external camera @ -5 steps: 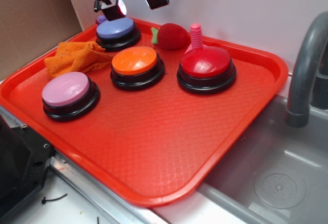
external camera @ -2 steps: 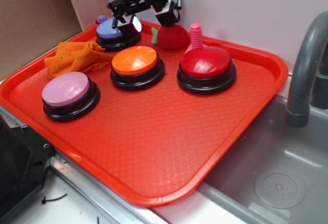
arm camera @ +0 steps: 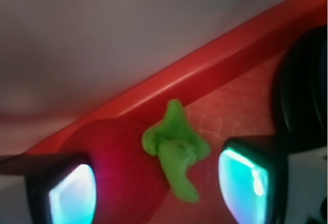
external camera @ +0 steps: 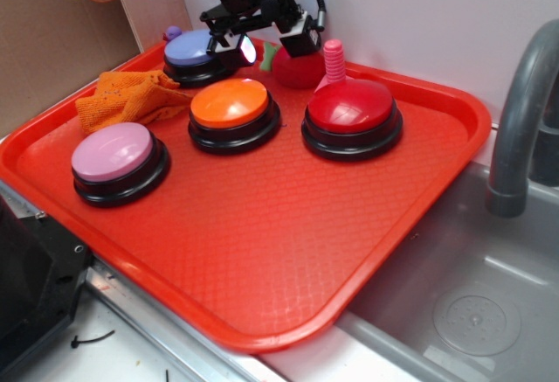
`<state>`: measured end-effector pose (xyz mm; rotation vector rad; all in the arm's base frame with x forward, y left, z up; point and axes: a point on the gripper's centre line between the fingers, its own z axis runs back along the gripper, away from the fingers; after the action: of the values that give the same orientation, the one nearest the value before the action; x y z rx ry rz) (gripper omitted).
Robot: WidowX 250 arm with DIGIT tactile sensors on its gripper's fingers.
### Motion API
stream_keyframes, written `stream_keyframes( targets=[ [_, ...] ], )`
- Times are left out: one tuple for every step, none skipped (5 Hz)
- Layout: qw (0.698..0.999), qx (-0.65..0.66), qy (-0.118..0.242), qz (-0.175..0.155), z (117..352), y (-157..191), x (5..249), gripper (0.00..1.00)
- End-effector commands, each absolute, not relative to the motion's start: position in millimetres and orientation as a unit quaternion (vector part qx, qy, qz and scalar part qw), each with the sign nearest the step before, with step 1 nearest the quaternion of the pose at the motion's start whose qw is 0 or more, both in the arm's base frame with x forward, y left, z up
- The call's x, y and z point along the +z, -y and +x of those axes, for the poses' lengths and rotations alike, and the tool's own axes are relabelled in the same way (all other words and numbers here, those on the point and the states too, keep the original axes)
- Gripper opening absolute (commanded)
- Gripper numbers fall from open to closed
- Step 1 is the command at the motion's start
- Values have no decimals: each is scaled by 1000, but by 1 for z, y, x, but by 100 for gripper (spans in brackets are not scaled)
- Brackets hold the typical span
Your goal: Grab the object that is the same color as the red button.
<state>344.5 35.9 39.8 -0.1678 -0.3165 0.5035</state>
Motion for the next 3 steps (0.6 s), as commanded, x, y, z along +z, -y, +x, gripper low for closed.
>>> stream_keyframes(
  targets=[
    [957,206,194,-71,358,-16,54,0],
    [958,202,193,-62,359,-12,52,0],
    [959,198,192,-62,359,-10,51,0]
  ],
)
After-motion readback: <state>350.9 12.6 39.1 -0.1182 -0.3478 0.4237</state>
